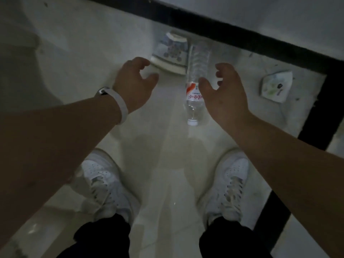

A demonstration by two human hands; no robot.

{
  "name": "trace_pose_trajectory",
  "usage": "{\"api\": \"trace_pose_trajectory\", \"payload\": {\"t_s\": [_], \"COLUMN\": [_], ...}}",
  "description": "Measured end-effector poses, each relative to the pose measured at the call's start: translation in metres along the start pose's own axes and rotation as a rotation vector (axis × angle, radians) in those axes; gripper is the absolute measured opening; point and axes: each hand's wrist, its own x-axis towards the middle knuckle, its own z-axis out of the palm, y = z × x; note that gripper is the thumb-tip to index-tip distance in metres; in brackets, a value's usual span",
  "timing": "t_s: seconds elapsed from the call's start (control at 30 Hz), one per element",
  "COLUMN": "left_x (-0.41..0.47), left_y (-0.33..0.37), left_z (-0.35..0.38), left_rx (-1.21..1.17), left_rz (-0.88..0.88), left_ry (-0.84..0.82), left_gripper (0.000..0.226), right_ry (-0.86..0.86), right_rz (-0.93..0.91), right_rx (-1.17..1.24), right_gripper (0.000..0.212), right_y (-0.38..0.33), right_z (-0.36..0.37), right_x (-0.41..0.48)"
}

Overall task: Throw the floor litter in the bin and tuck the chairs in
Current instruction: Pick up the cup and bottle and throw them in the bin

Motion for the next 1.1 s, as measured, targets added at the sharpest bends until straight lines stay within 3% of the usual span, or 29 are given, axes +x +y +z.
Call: {"api": "trace_pose_trajectory", "payload": {"t_s": [0.1, 0.27, 0.47, 0.57, 0.8, 1.1], "left_x": [0.027, 0.062, 0.075, 0.079, 0.059, -0.017], "left_y": [-0.015, -0.010, 0.000, -0.001, -0.003, 0.002], "left_z": [0.015, 0.042, 0.057, 0.057, 0.054, 0.004], "left_rx": [-0.061, -0.296, -0.089, -0.108, -0.315, -0.388], "left_rz": [0.018, -0.127, -0.013, -0.036, -0.073, -0.186], "left_ry": [0.037, 0.064, 0.086, 0.031, 0.040, 0.132], "left_gripper": [0.049, 0.060, 0.065, 0.067, 0.020, 0.017], "right_ry": [-0.006, 0.007, -0.057, -0.053, -0.061, -0.127], "right_rz": [0.024, 0.115, 0.193, 0.208, 0.218, 0.154], "right_rx": [0.015, -0.029, -0.068, -0.065, 0.020, 0.118], "right_gripper": [0.064, 0.079, 0.080, 0.078, 0.067, 0.039], "right_y": [0.008, 0.022, 0.028, 0.030, 0.035, -0.006], "right_z": [0.029, 0.052, 0.062, 0.064, 0.067, 0.021], "right_x": [0.019, 0.041, 0.054, 0.056, 0.050, 0.004]}}
